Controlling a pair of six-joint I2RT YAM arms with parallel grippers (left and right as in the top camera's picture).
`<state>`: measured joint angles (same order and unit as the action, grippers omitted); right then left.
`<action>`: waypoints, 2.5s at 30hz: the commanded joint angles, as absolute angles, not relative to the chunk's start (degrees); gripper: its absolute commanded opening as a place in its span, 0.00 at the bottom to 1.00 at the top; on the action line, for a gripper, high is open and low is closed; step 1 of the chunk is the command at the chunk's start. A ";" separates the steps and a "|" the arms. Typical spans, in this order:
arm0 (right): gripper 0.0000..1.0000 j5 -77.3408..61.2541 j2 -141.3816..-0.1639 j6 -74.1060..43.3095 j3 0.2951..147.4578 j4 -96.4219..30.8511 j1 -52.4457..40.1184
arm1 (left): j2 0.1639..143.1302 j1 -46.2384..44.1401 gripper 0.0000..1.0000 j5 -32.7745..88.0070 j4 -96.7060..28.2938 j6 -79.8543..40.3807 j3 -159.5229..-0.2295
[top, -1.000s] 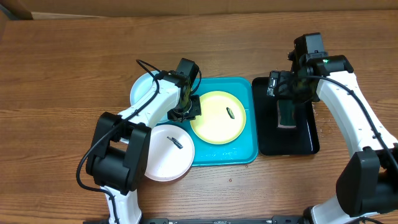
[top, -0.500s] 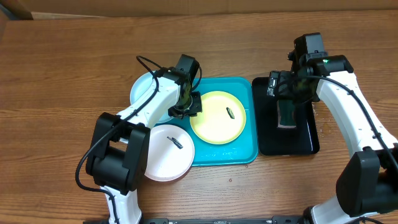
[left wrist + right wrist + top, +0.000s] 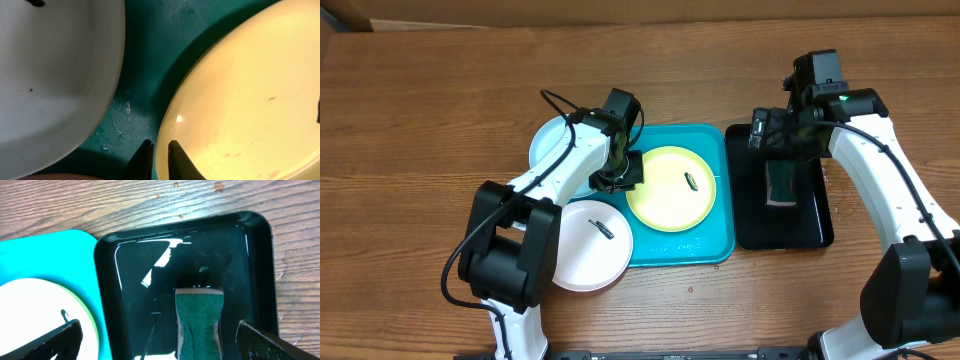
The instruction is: Clean dirty plates on tray and stack at the side
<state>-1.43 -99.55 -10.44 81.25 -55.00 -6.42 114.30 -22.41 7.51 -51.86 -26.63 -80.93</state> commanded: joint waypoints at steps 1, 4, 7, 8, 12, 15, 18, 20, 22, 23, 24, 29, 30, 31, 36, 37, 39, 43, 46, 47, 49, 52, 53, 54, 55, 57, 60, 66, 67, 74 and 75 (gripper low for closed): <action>1.00 -1.15 -99.46 -10.41 81.34 -54.68 -6.35 | 114.21 -22.92 0.12 6.87 -51.31 -25.71 -80.29; 1.00 -1.15 -99.46 -10.41 81.34 -54.68 -6.35 | 114.21 -22.94 0.12 6.90 -50.94 -25.76 -80.29; 1.00 -1.50 -99.46 -10.41 81.34 -54.68 -6.35 | 114.21 -22.98 0.12 6.90 -50.98 -25.74 -79.99; 1.00 -1.83 -99.46 -10.41 81.34 -54.98 -6.35 | 114.21 -23.05 0.13 6.87 -50.98 -25.74 -79.70; 1.00 -3.07 -99.48 -10.41 81.34 -57.23 -6.35 | 114.24 -23.33 0.13 6.85 -49.45 -25.76 -77.62; 1.00 -3.07 -99.48 -10.44 81.34 -57.76 -6.35 | 114.24 -23.40 0.12 6.94 -48.66 -25.96 -76.88; 0.97 -3.07 -99.85 -10.44 81.32 -58.59 -6.37 | 114.24 -23.38 0.12 7.07 -47.99 -25.93 -76.88; 0.95 -3.05 -100.31 -10.41 81.32 -59.53 -6.37 | 114.24 -23.38 0.12 7.07 -47.59 -25.93 -76.88; 0.93 -3.01 -101.10 -10.41 81.30 -60.42 -6.37 | 114.24 -23.38 0.12 7.11 -47.37 -25.96 -76.88; 0.93 -3.01 -101.62 -10.41 81.23 -60.53 -6.37 | 114.24 -23.38 0.12 7.14 -47.29 -25.96 -76.88; 0.93 -3.01 -102.06 -10.39 81.01 -60.47 -6.35 | 114.24 -23.38 0.11 7.11 -47.27 -25.93 -76.88; 0.93 -2.17 -103.77 -10.39 77.80 -57.12 -6.37 | 114.24 -23.38 0.12 7.11 -47.33 -25.91 -76.88; 0.93 -2.15 -103.77 -10.39 76.84 -56.21 -6.37 | 114.24 -23.38 0.12 7.11 -47.33 -25.91 -76.88; 0.93 -1.96 -103.77 -10.39 76.05 -55.55 -6.35 | 114.24 -23.38 0.12 7.11 -47.31 -25.91 -76.88; 0.93 3.20 -103.77 -10.39 71.20 -51.53 -6.35 | 114.24 -23.38 0.13 7.11 -47.33 -25.93 -76.88; 0.93 4.05 -103.77 -10.41 70.30 -50.70 -6.35 | 114.24 -23.38 0.13 7.11 -47.33 -25.93 -76.88; 0.91 4.91 -103.77 -10.39 67.96 -48.34 -6.35 | 114.24 -23.38 0.14 7.11 -47.35 -25.93 -76.88; 0.82 4.93 -103.77 -10.39 64.01 -43.94 -6.35 | 114.24 -23.38 0.14 7.14 -47.35 -25.93 -76.88; 0.67 5.32 -103.77 -10.37 61.41 -41.17 -6.35 | 114.24 -23.38 0.14 7.11 -47.51 -25.91 -76.88; 0.66 5.32 -103.77 -10.37 60.88 -40.64 -6.35 | 114.24 -23.38 0.15 7.11 -47.55 -25.91 -76.88; 0.64 5.32 -103.74 -10.37 60.69 -40.42 -6.35 | 114.24 -23.38 0.15 7.11 -47.68 -25.91 -76.88; 0.79 5.32 -103.74 -10.37 61.56 -40.97 -6.35 | 114.24 -23.38 0.16 7.11 -47.72 -25.91 -76.88; 0.81 5.32 -103.74 -10.37 61.95 -41.28 -6.35 | 114.24 -23.38 0.15 7.11 -47.72 -25.91 -76.88; 0.81 5.34 -103.72 -10.35 62.43 -41.69 -6.35 | 114.24 -23.38 0.16 7.11 -47.72 -25.91 -76.88; 0.80 5.34 -103.72 -10.28 62.94 -42.13 -6.35 | 114.24 -23.38 0.16 7.11 -47.72 -25.91 -76.88; 0.76 5.54 -103.72 -9.76 63.72 -42.81 -6.35 | 114.24 -23.38 0.16 7.09 -47.72 -25.91 -76.88; 0.68 5.56 -103.74 -8.86 63.81 -42.94 -6.35 | 114.24 -23.38 0.16 7.09 -47.75 -25.91 -76.88; 0.63 5.56 -103.74 -8.88 63.83 -42.02 -6.35 | 114.24 -23.38 0.16 7.09 -47.75 -25.91 -76.88; 0.62 5.56 -103.74 -8.86 63.83 -41.91 -6.35 | 114.24 -23.38 0.16 7.09 -47.75 -25.91 -76.88; 0.47 5.56 -103.74 -8.45 63.83 -41.82 -6.35 | 114.24 -23.38 0.16 7.11 -47.97 -25.91 -76.88; 0.47 5.56 -103.74 -8.45 63.83 -41.71 -6.35 | 114.24 -23.38 0.16 7.09 -47.97 -25.91 -76.88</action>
<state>5.08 -103.70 -8.75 62.15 -42.06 -6.42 114.30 -23.27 7.31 -47.81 -26.59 -77.17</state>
